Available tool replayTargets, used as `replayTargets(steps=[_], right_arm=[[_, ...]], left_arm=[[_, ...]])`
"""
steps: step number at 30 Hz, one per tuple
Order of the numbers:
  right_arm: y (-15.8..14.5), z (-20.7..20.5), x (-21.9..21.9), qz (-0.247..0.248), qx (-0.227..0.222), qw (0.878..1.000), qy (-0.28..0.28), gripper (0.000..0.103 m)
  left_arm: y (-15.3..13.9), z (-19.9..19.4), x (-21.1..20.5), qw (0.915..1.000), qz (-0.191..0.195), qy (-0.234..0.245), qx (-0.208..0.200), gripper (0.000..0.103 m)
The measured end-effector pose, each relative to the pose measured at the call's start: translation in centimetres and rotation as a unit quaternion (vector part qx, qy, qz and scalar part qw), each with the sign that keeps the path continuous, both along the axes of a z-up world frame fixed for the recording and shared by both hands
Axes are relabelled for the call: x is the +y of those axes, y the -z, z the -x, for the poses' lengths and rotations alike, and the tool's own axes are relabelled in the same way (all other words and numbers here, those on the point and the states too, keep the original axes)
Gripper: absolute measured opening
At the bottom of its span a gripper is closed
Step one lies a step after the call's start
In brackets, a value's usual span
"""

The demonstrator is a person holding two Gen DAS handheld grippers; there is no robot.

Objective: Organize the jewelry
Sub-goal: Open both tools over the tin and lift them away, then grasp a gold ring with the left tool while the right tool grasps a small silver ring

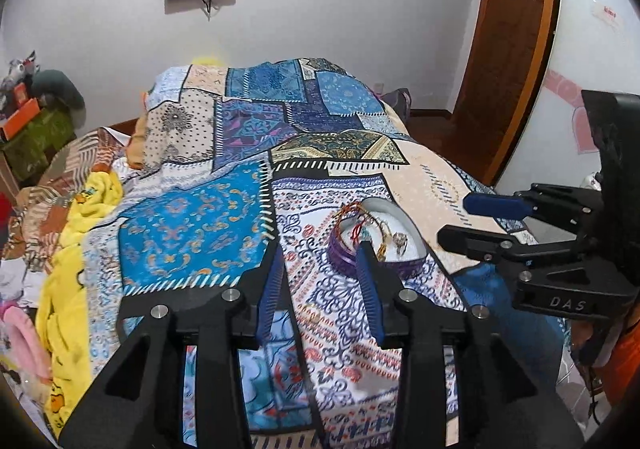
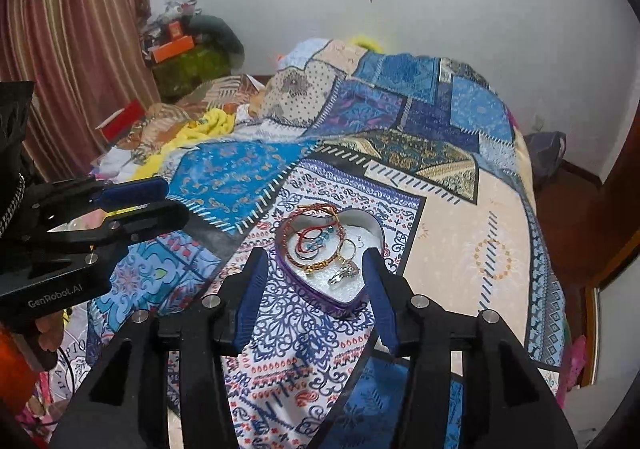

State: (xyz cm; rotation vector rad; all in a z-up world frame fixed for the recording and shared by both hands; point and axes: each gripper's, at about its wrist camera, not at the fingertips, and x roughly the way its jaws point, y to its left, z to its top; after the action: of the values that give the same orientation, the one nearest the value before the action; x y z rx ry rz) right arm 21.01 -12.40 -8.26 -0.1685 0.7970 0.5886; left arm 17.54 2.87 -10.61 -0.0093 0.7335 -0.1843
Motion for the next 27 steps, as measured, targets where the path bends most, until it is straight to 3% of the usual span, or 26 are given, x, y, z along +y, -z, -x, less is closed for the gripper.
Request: replayTargets(steps=[7,17,25,27], right_arm=[[0.9,1.5,0.6,0.013,-0.002,1.0,0.0,0.045],[5.8,2.0,2.7,0.052,0.066,0.996,-0.027,0.045],[8.3,1.8,4.6,0.07,0.094,0.992,-0.042,0.045],[8.3,2.3,4.8,0.076,0.081,0.993,-0.05,0.044]], left_arm=[[0.7,2.0,1.5,0.9997,-0.014,-0.018,0.01,0.042],[4.5,3.2,3.3,0.9973,-0.011,-0.035,0.063,0.043],[5.8,3.9,4.2,0.9963,0.002,-0.055,0.066,0.043],[6.1,4.0,4.2,0.9962,0.003,-0.055,0.067,0.043]])
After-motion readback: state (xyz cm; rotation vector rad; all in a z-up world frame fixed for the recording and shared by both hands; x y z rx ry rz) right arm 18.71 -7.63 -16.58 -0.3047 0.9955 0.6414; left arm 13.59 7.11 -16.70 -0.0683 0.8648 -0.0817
